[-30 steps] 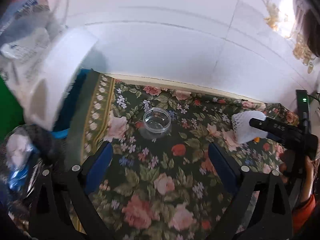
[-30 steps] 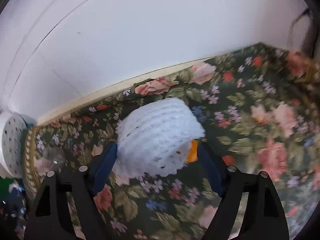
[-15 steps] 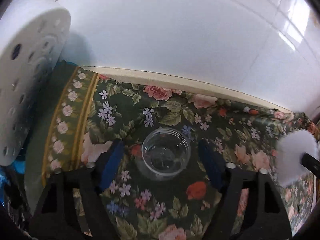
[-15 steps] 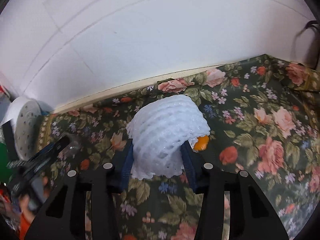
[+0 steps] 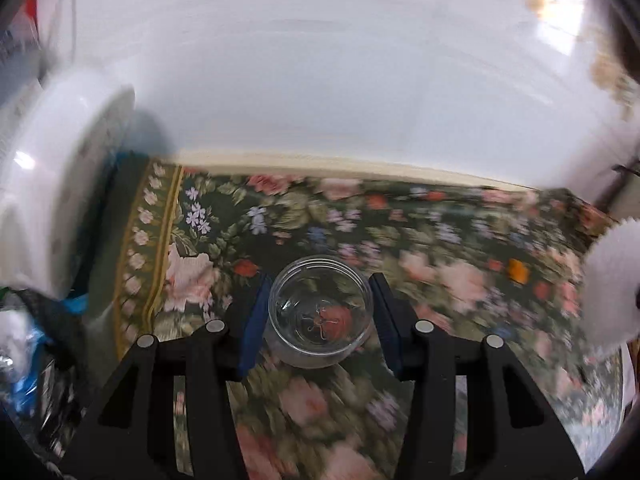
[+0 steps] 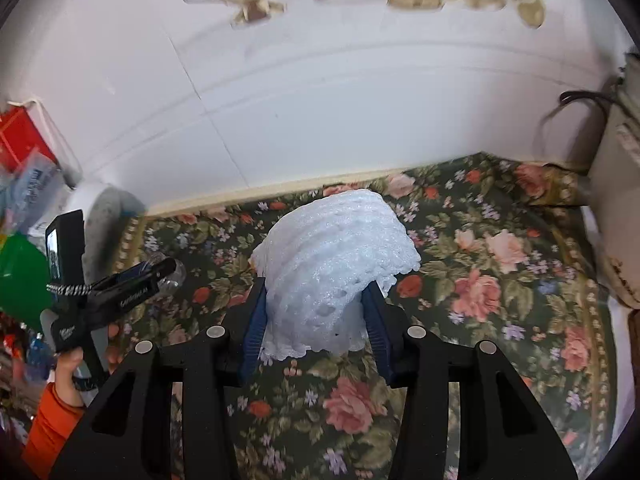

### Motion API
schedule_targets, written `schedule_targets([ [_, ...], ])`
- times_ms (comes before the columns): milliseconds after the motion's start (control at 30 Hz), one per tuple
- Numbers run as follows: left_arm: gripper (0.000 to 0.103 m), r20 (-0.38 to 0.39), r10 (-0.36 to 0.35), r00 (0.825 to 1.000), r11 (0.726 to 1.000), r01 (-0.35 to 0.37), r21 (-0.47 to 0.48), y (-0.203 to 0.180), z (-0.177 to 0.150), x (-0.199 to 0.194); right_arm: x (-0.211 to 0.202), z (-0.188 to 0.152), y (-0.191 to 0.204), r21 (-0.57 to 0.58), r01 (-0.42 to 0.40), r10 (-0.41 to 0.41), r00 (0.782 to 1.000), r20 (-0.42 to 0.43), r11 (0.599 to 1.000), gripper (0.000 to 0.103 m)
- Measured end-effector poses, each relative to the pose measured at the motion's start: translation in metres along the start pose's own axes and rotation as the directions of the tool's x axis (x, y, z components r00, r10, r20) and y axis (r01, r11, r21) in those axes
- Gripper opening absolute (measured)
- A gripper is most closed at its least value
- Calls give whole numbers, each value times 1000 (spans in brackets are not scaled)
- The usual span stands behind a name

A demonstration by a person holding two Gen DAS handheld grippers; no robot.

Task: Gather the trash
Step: 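Lift the foam net and glass jar and carry them down to the floor bin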

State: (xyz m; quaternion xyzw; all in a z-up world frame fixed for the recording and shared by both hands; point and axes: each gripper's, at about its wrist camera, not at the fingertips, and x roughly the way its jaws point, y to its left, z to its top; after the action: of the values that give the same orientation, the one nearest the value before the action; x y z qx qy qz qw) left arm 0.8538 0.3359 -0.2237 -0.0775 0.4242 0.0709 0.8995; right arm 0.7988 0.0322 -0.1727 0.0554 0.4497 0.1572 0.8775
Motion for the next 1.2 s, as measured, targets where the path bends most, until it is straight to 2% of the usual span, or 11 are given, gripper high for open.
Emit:
schedule_targets([
  [133,49,56,-23,998,999,22,32,-28,-16,-56,-42,-6,-7,-34,6,-4,999,54,999,43],
  [333,49,118,-2,993,1000,-1,24,-80,-59,-141,-108,-31,-20,-116,-17,30,994,108,993,43],
  [500,49,168,26,985,1000,-25,-8,-114,-104,-209,-155,-60,-28,-190,-56,77,991,110,980,43],
  [700,48,205,20,978,999,-11,-47,-134,-151,-275,-194,-95,-25,-237,-102,126,988,88,966,43],
  [800,48,204,40,978,999,-35,-32,-140,-174,-293,-216,-116,-20,-243,-124,150,985,91,962,43],
  [967,48,189,4,982,1000,-1,-14,-138,-214,-314,-242,-157,-7,-234,-127,152,984,92,964,43],
  [1200,48,162,-46,986,999,41,35,-116,-281,-352,-258,-226,19,-172,-71,82,995,61,983,43],
])
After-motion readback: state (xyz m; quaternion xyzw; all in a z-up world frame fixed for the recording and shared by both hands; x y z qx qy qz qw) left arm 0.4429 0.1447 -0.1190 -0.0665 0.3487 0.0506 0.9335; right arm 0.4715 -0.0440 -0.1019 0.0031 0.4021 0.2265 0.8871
